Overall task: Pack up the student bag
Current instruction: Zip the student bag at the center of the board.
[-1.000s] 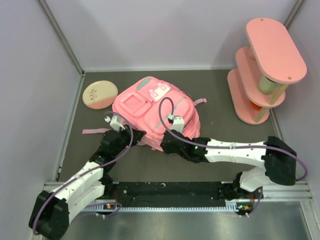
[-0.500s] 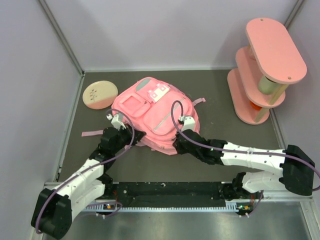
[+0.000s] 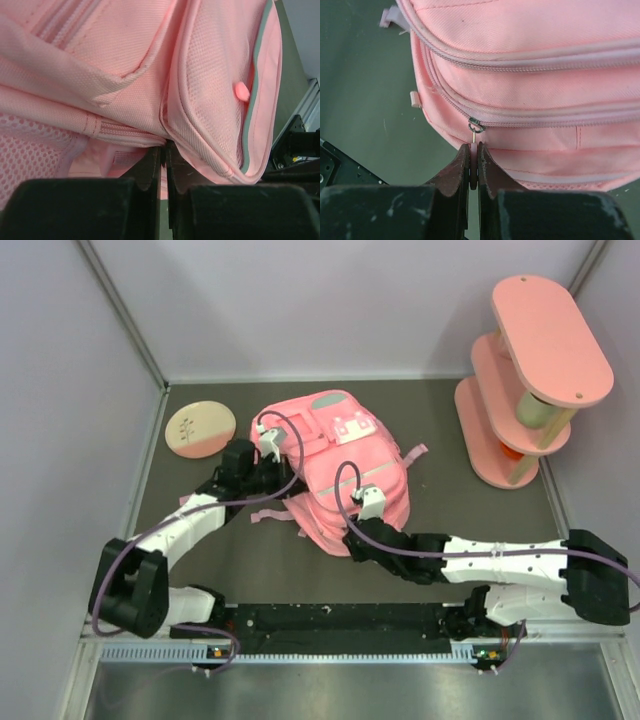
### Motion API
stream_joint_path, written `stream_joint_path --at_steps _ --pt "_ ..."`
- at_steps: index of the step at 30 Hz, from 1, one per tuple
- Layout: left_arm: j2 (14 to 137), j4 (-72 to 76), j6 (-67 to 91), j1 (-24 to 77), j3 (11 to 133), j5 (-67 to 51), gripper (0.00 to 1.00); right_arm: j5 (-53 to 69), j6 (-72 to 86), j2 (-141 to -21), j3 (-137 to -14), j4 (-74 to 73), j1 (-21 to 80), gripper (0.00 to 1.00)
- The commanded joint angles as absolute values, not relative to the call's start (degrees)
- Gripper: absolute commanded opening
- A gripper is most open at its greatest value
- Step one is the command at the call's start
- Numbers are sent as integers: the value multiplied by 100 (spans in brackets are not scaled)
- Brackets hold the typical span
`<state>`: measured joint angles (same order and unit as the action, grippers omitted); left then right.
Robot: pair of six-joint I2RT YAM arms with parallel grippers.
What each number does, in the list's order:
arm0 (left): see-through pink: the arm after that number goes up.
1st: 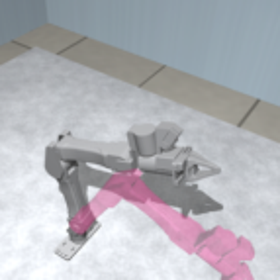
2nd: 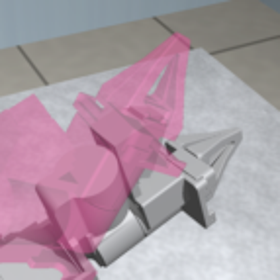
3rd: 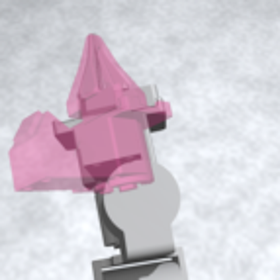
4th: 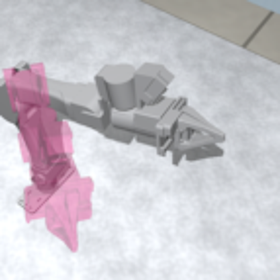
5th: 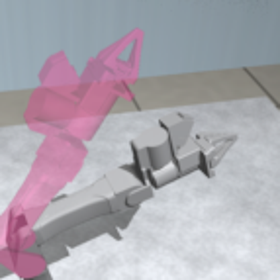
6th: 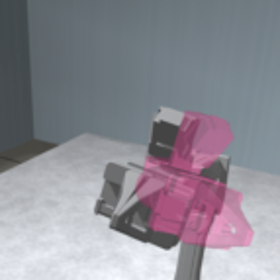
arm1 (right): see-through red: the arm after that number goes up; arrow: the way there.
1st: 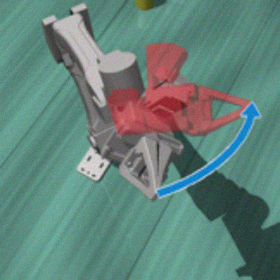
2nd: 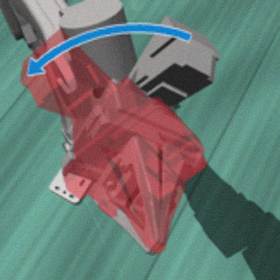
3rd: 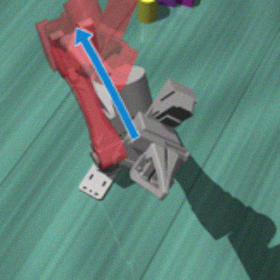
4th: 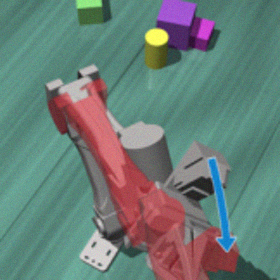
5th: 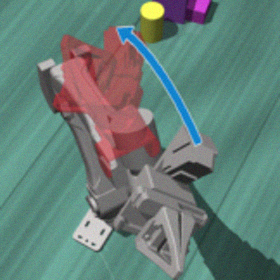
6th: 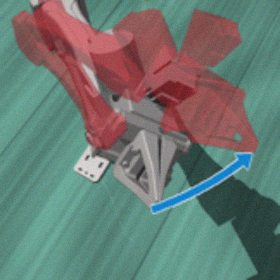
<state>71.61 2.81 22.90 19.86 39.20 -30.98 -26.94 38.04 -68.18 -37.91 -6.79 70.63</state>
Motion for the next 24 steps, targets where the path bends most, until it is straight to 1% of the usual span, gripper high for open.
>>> stream_joint_path --at_steps 1,3,4,5,7,8,9,11,12,16,20,24 --pt "7795 809 1828 1942 4921 -3490 5 -2478 4210 -7303 -4121 -624 7470 0" --pt "7980 643 1959 1934 5036 -3139 18 -2636 4410 -7557 -4340 -580 7497 0" --pt "7980 633 2056 1934 5001 -3042 31 -2689 4482 -7628 -4403 -545 7497 0" --pt "7859 633 2126 1925 4827 -2832 39 -2811 4491 -7707 -4464 -536 7497 0" --pt "7604 712 2302 1925 4493 -2611 51 -3022 4544 -7865 -4649 -580 7497 0" --pt "7255 738 2477 1925 4317 -2497 67 -3197 4535 -7892 -4702 -615 7488 0" --pt "7051 843 2609 1925 3863 -2287 70 -3260 4509 -7919 -4807 -650 7462 0" --pt "6464 984 3118 1925 3413 -2171 76 -3130 4517 -7963 -4860 -686 7279 0" --pt "6286 1115 3285 1925 2993 -2214 77 -3077 4544 -7972 -4869 -677 7216 0" --pt "5591 2009 4242 1934 2093 -2381 82 -2971 4509 -7946 -4825 -624 7014 0" --pt "5765 2565 4605 1951 1829 -2654 83 -2778 4474 -7884 -4720 -431 6891 0" --pt "6274 3891 5376 2021 1512 -2909 83 -2584 4465 -7936 -4711 -325 6891 0"
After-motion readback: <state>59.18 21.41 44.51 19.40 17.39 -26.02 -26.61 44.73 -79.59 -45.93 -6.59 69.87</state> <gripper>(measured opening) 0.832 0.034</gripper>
